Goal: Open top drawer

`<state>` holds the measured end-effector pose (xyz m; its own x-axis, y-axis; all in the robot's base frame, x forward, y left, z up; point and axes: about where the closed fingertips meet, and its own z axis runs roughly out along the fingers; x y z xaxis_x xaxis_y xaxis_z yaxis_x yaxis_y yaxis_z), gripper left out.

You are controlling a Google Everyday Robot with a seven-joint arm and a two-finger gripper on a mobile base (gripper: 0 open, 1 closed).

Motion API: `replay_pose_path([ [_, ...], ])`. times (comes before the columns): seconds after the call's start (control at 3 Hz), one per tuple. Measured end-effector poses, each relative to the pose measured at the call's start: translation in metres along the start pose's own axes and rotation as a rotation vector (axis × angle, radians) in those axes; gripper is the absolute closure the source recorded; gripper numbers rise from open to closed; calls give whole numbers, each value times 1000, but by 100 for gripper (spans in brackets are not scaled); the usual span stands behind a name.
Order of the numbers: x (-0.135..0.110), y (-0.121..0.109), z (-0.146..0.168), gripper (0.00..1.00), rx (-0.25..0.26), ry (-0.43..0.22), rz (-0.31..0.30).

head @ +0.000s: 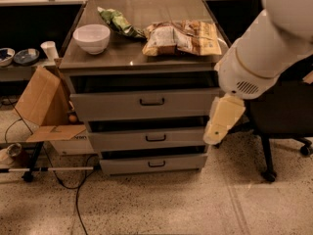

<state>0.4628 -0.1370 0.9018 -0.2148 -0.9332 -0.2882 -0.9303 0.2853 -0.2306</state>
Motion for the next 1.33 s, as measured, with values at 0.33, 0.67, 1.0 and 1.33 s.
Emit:
replay_pose_path([
  [0.33, -33, -24, 61, 0, 21, -20, 18],
  [0.67, -63, -55, 121, 0, 25, -34, 36],
  [1.0, -90, -78, 178, 0, -5, -43, 50],
  [1.33, -109, -93, 238, 0, -60, -50, 66],
])
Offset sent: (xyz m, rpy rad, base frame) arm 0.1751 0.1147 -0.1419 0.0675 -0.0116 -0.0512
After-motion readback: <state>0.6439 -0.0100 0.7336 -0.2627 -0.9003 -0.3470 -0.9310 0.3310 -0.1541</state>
